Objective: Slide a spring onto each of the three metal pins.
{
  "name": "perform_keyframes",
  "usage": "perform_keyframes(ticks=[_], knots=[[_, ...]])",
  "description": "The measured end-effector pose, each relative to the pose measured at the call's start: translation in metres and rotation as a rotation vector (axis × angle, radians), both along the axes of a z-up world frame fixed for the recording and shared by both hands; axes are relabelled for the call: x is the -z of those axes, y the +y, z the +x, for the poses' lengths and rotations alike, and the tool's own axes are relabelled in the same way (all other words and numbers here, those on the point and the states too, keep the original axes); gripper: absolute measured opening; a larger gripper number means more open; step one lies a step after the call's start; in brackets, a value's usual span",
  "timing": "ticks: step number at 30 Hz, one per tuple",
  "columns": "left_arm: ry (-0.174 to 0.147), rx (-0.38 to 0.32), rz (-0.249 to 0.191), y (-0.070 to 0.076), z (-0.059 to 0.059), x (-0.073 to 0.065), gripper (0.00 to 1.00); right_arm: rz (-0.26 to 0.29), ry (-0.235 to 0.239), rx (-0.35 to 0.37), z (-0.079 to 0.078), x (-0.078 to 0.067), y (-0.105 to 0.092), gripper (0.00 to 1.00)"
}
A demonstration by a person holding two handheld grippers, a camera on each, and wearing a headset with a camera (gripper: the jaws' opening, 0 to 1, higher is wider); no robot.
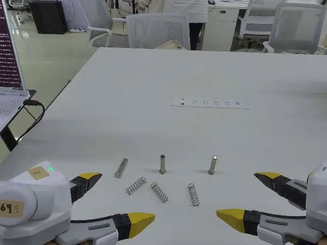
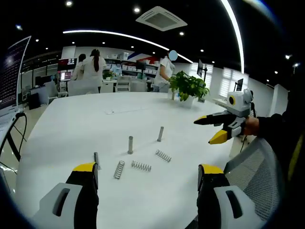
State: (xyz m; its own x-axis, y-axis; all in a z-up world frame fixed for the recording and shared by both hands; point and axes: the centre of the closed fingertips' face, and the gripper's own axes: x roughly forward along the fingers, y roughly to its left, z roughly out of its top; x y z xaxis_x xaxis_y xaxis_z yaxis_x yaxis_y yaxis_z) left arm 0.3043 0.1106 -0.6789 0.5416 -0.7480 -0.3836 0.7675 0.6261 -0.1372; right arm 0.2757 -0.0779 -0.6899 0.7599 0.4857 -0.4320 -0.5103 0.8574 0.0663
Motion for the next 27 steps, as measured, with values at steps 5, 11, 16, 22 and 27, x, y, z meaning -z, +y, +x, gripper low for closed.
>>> perform_keyframes(ticks=[5, 11, 16, 22, 27], knots=[[0.002, 0.001, 0.0, -0.0006, -0.0003, 0.0003, 0.8, 0.001, 0.0, 0.003, -0.0003, 0.0, -0.0015, 0.77], [0.003, -0.001, 0.0, -0.0006, 0.0003, 0.0008, 0.8, 0.001, 0.0, 0.002, -0.0004, -0.0002, -0.0015, 0.77], [0.003, -0.001, -0.001, -0.0011, 0.0003, 0.0, 0.8, 0.001, 0.0, 0.001, -0.0001, -0.0002, -0.0011, 0.77], [0.003, -0.001, -0.001, -0.0009, 0.0005, 0.0001, 0.8, 0.002, 0.001, 0.001, 0.0, -0.0002, -0.0011, 0.76], [0.003, 0.0, -0.001, -0.0012, 0.0001, -0.0003, 0.79, 0.004, 0.001, 0.001, -0.0001, -0.0006, -0.0007, 0.76]])
